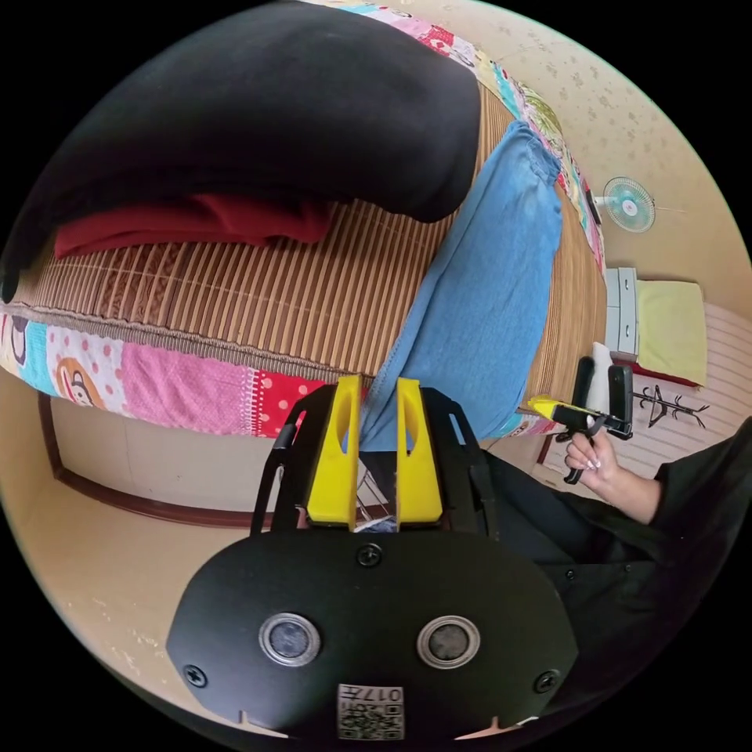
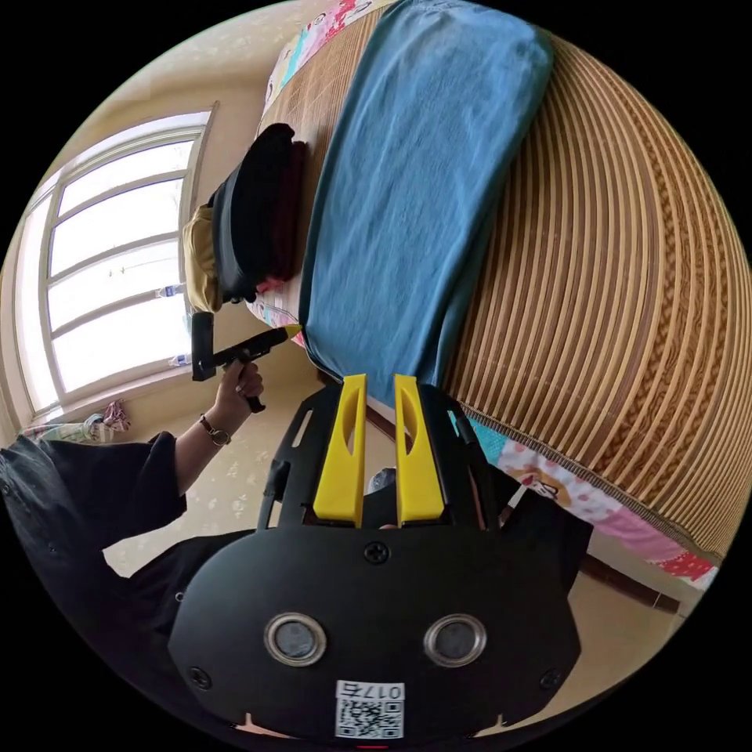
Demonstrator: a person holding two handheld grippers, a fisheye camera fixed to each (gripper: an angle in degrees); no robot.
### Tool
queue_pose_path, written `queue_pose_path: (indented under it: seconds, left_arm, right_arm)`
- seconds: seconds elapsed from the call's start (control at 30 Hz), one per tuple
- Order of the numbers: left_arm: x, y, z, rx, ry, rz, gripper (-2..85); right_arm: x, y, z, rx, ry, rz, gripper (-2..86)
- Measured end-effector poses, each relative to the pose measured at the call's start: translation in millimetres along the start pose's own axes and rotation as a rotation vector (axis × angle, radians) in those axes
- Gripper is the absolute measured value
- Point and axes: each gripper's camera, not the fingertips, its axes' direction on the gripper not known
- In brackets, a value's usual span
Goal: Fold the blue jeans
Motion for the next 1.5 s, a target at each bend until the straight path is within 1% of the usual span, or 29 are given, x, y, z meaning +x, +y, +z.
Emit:
queue_pose_path:
  seconds: [0.27,0.37,0.43,0.53,0.6,0.67,0.77,0.93,0.97,1.07,1.23,1.3,1.4,1.47,1.5]
  left_arm:
    - [5,4,-2,0.015,-0.053,-0.045,6.5]
    - [1,2,-4,-0.012,-0.043,-0.045,5.0]
    - [-8,-2,-4,-0.026,-0.02,-0.087,3.2]
    - [-16,-9,-6,-0.055,-0.004,-0.095,1.8]
    - [-19,-12,-9,-0.069,0.001,-0.082,1.2]
    - [-23,-13,-13,-0.084,0.032,-0.079,0.5]
    - [-30,-13,-15,-0.135,0.14,-0.049,-0.2]
    - [-34,3,-32,-0.194,0.347,0.107,-0.5]
    - [-35,5,-33,-0.195,0.355,0.111,-0.5]
    - [-46,10,-29,-0.207,0.332,0.088,-0.4]
    - [-63,8,4,-0.245,0.287,0.008,1.4]
    - [-62,6,3,-0.236,0.24,-0.001,3.5]
    - [-47,1,-20,-0.155,0.173,0.024,5.2]
    - [-35,-5,-36,-0.102,0.18,0.045,5.5]
    - [-30,-8,-44,-0.05,0.187,0.037,5.6]
  right_arm:
    - [20,10,3,0.04,0.014,0.096,6.4]
    - [18,17,1,0.053,0.052,0.083,7.0]
    - [21,18,2,0.065,0.073,0.096,6.8]
    - [28,21,5,0.1,0.038,0.152,6.1]
    - [23,24,8,0.1,0.037,0.134,4.9]
    - [15,27,14,0.078,0.054,0.1,2.6]
    - [14,33,8,0.06,0.063,0.084,1.4]
    - [13,54,-23,0.038,0.006,0.019,1.0]
    - [12,59,-28,0.025,0.011,0.001,1.0]
    - [17,66,-27,-0.012,0.08,-0.01,1.1]
    - [26,64,-11,-0.078,0.145,-0.006,1.6]
    - [26,64,-18,-0.054,0.166,0.017,2.3]
    - [24,63,-52,0.069,0.137,0.062,5.1]
    - [31,56,-75,0.155,0.107,0.123,7.8]
    - [33,54,-77,0.165,0.098,0.132,8.2]
